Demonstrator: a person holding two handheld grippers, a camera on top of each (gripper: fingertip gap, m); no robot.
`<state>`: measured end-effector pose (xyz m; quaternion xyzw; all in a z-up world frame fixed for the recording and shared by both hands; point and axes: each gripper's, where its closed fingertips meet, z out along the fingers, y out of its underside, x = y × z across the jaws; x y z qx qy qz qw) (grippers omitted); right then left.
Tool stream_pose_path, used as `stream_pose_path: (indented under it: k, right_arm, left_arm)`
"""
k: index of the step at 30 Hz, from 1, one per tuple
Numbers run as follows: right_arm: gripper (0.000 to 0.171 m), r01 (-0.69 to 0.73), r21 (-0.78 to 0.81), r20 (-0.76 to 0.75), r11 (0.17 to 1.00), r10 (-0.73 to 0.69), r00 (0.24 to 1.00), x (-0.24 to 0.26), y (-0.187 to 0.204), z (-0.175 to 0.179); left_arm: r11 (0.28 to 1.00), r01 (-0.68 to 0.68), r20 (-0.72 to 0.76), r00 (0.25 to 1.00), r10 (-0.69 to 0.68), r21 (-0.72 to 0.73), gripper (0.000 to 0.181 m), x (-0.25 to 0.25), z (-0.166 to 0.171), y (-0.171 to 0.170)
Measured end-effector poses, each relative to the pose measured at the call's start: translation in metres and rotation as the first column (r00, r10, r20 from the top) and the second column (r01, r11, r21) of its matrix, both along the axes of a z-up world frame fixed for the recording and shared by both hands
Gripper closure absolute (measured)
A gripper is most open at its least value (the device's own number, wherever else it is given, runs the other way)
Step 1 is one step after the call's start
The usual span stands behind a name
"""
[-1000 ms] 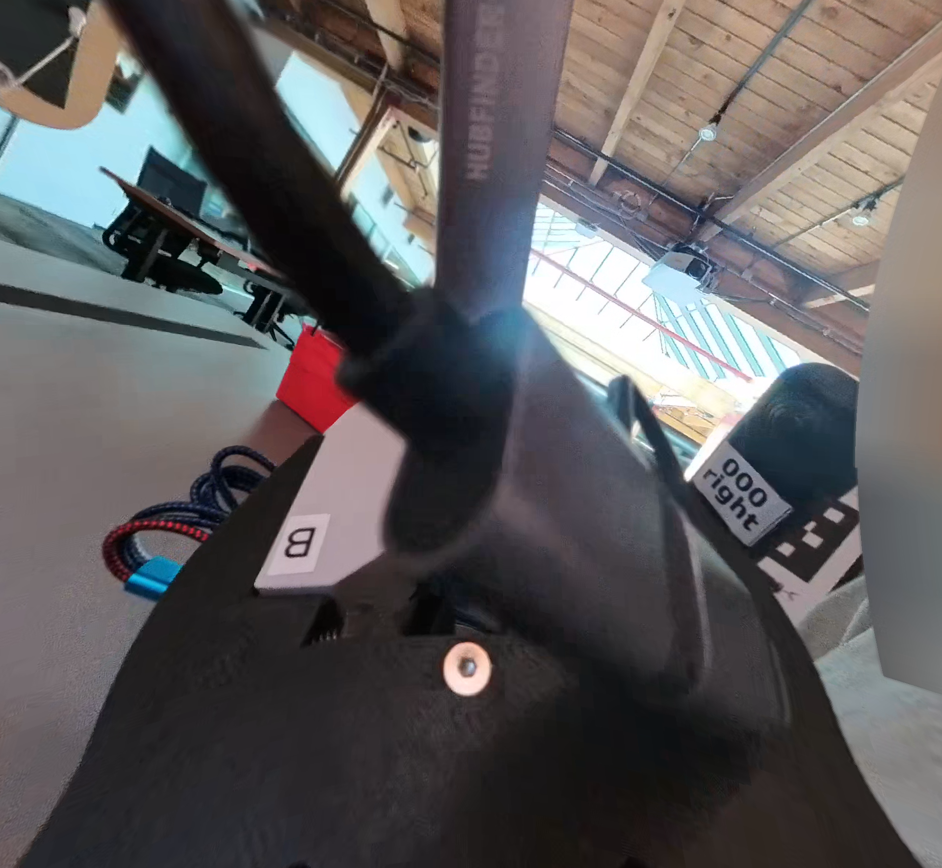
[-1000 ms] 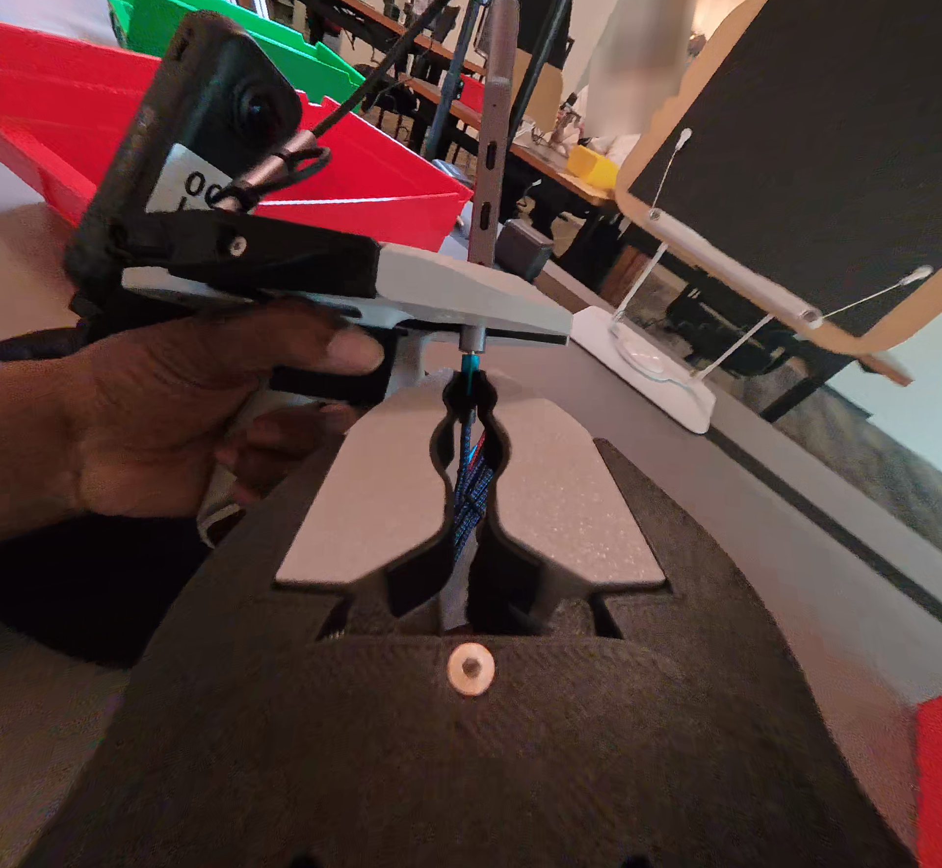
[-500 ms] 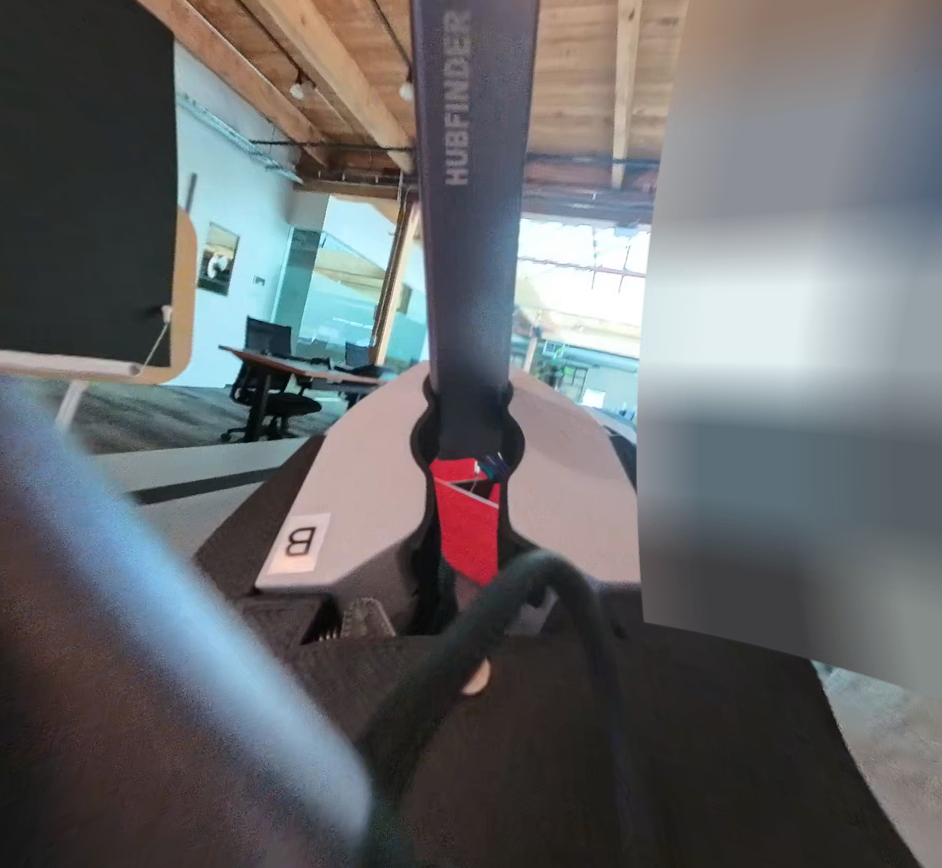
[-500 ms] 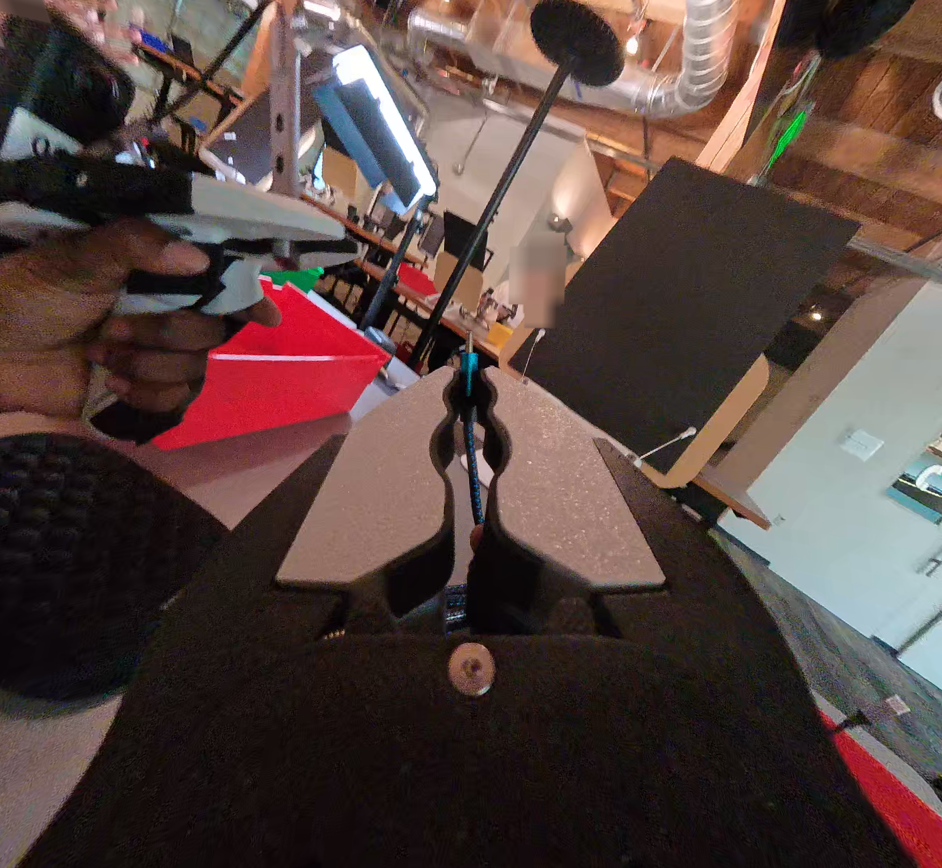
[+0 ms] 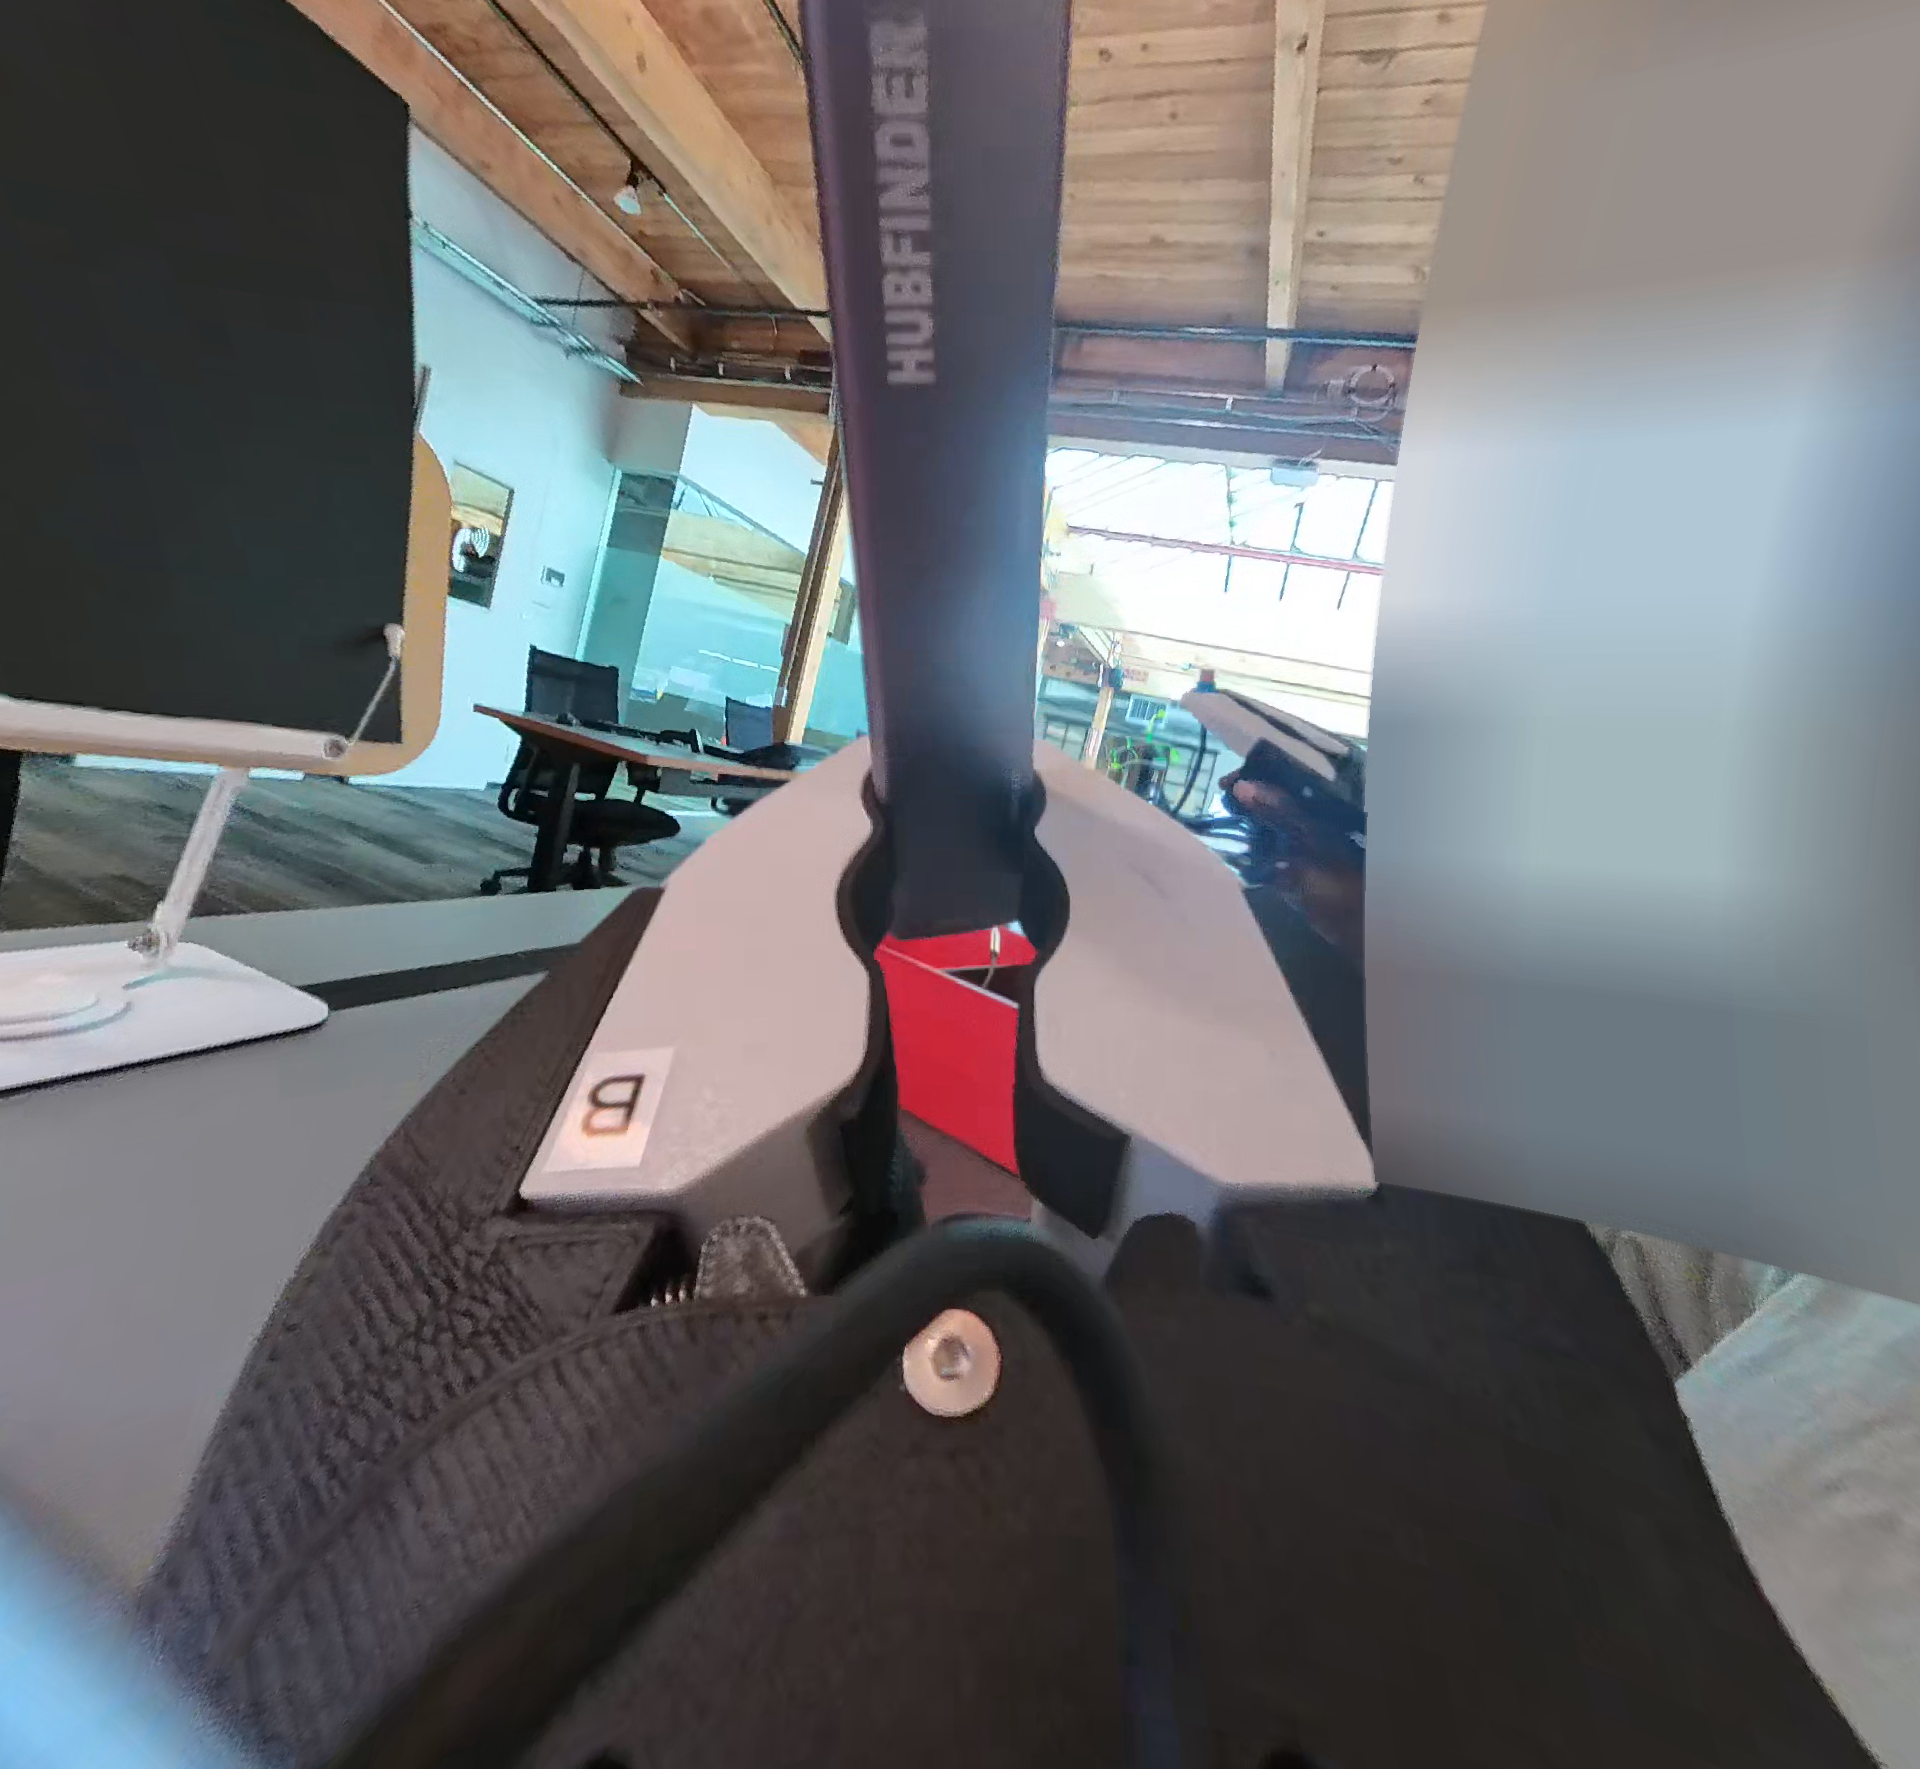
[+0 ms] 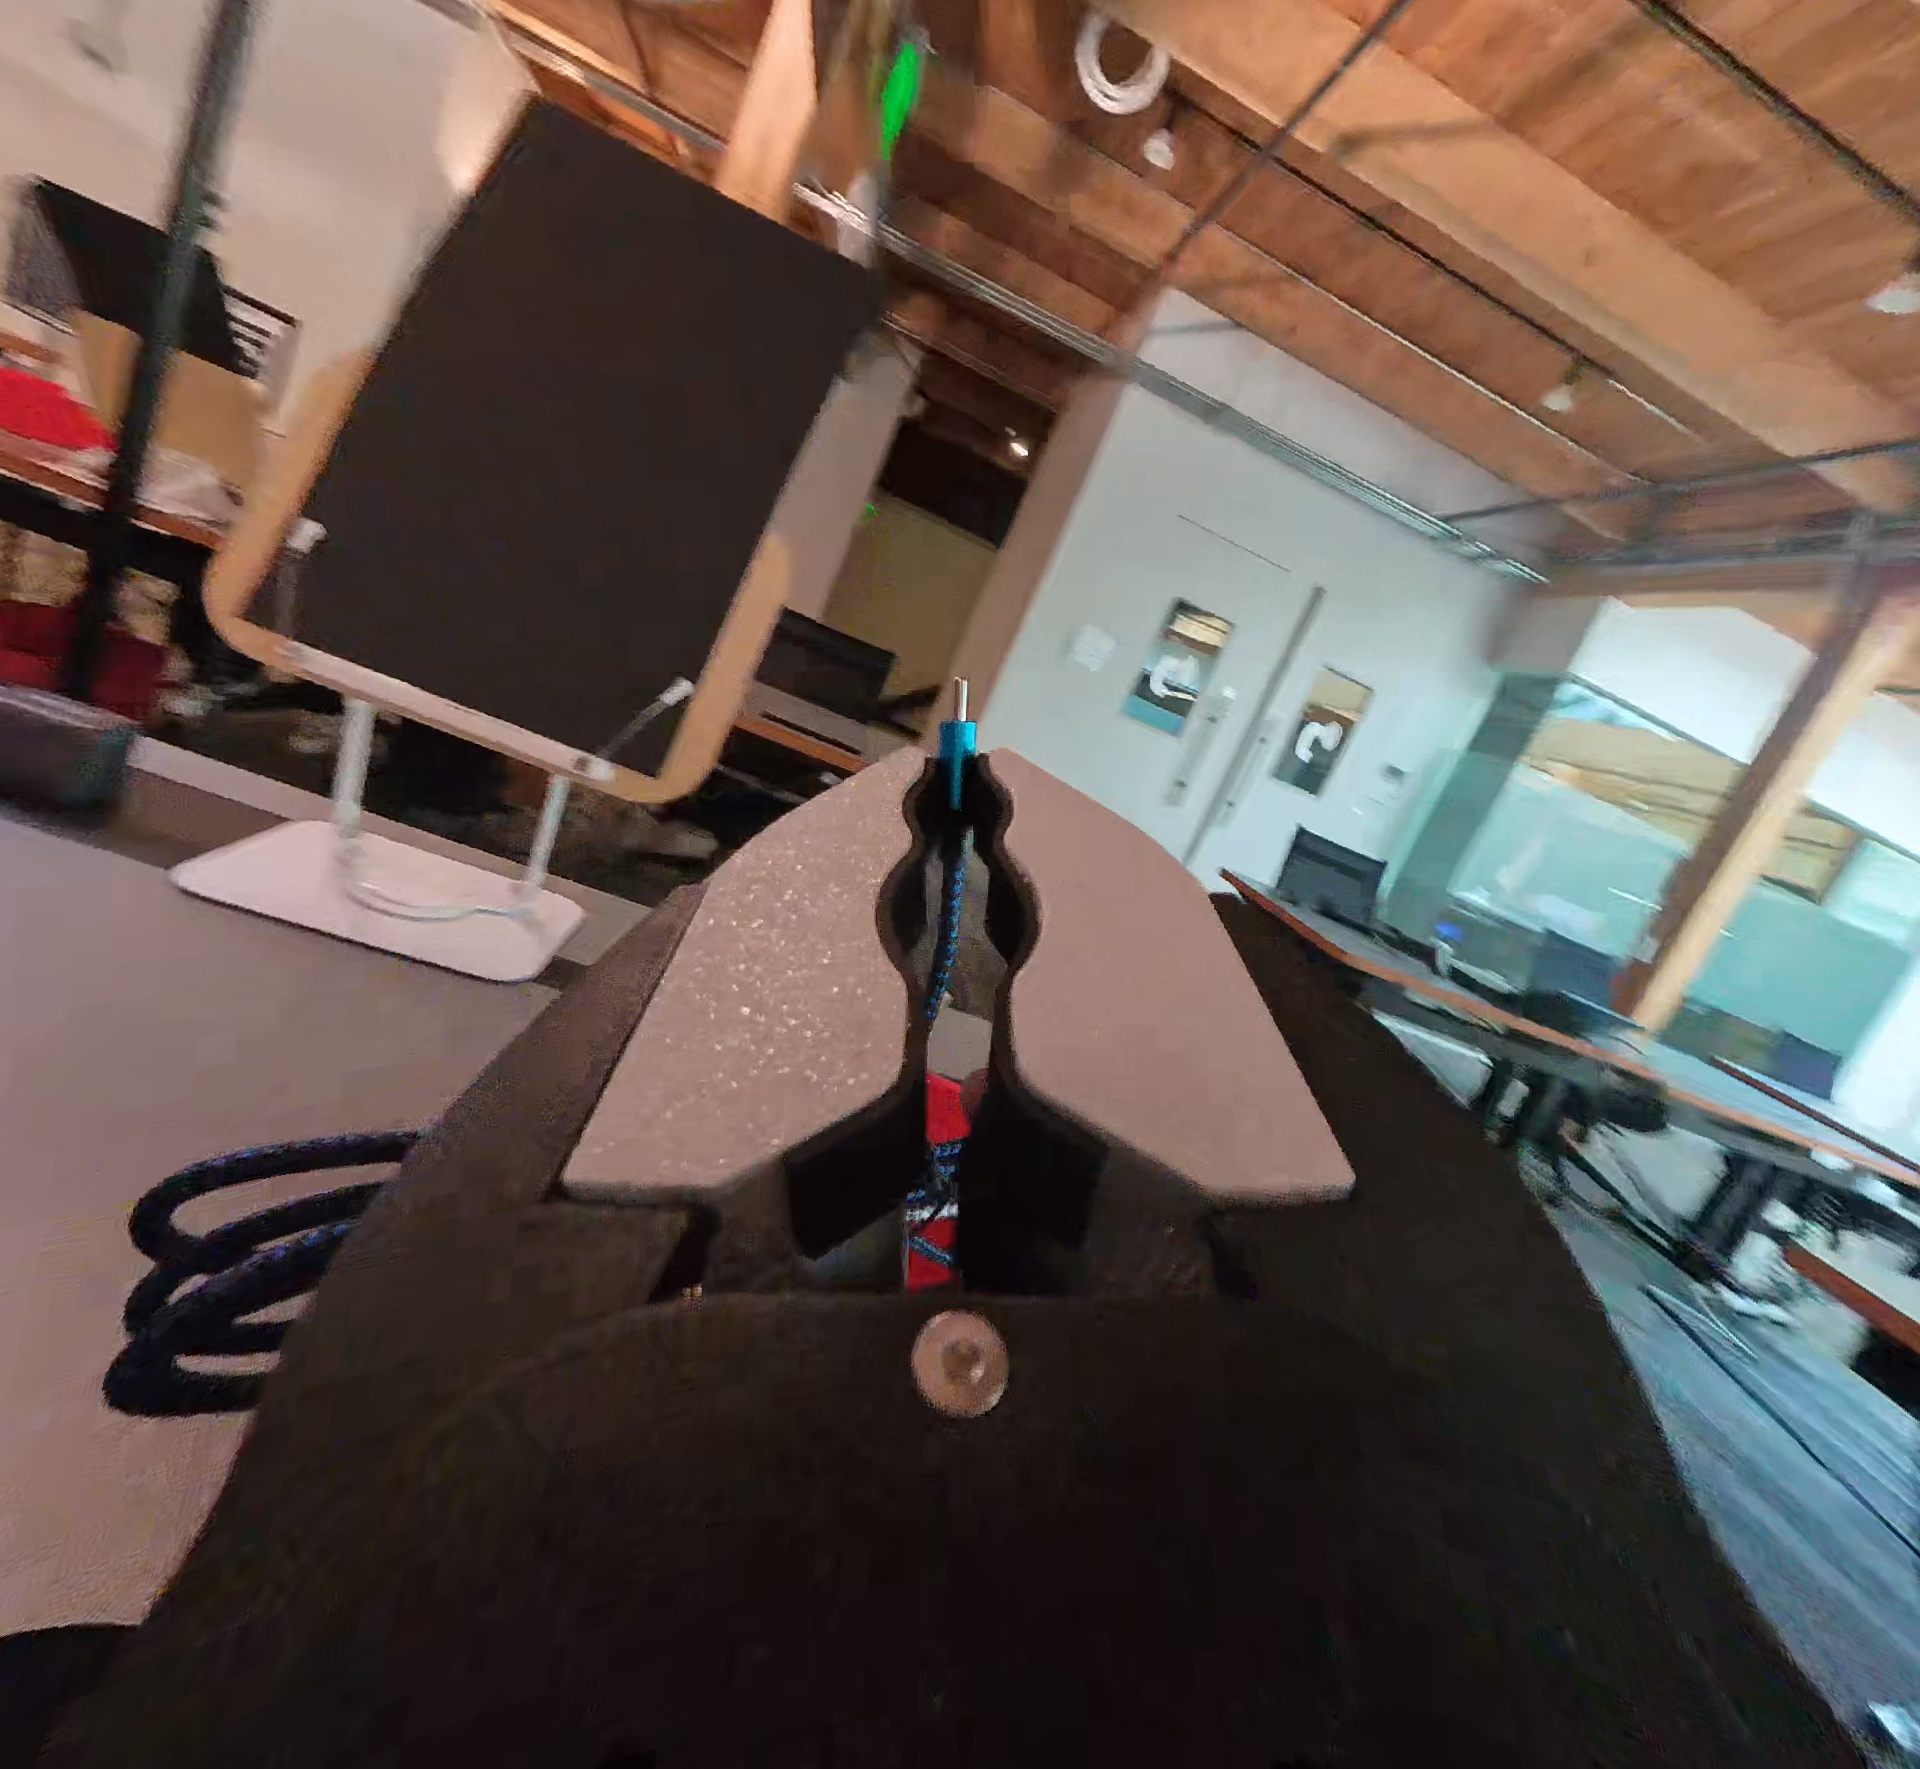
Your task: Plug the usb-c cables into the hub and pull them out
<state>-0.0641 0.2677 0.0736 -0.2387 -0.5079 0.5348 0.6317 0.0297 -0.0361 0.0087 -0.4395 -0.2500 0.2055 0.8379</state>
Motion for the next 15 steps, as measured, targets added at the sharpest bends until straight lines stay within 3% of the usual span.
stream_pose_path:
  k: [1, 5, 7, 11, 13, 14, 15]
  right_arm:
    - [0.166, 0.07, -0.008, 0.017, 0.998, -0.07, 0.997, -0.007, 0.015, -0.004]
    - [0.166, 0.349, -0.011, 0.081, 0.937, -0.347, 0.934, -0.042, 0.064, -0.041]
    - [0.166, 0.419, 0.003, 0.135, 0.908, -0.416, 0.9, -0.062, 0.078, -0.068]
    - [0.166, 0.493, -0.013, 0.267, 0.87, -0.472, 0.84, -0.097, 0.098, -0.12]
    - [0.164, 0.496, 0.067, 0.441, 0.866, -0.471, 0.764, -0.112, 0.102, -0.161]
    - [0.151, 0.473, 0.059, 0.506, 0.879, -0.434, 0.745, -0.116, 0.099, -0.174]
    - [0.14, 0.424, 0.009, 0.506, 0.906, -0.37, 0.78, -0.116, 0.091, -0.173]
  left_arm:
    - [1.0, -0.003, 0.012, 1.0, 0.003, -0.019, 0.161, -0.002, -0.004, 0.004]
    - [0.998, 0.009, 0.045, 0.999, -0.007, -0.059, 0.161, -0.007, -0.015, 0.016]
    - [0.997, 0.045, 0.063, 0.997, -0.04, -0.064, 0.161, -0.007, -0.018, 0.022]
    - [0.99, 0.014, 0.095, 0.995, -0.001, -0.14, 0.161, -0.015, -0.028, 0.027]
    - [0.985, 0.023, 0.121, 0.993, -0.002, -0.172, 0.161, -0.018, -0.033, 0.031]
    - [0.98, 0.025, 0.144, 0.99, 0.004, -0.198, 0.161, -0.021, -0.038, 0.033]
    - [0.971, 0.023, 0.168, 0.986, 0.018, -0.237, 0.161, -0.025, -0.045, 0.035]
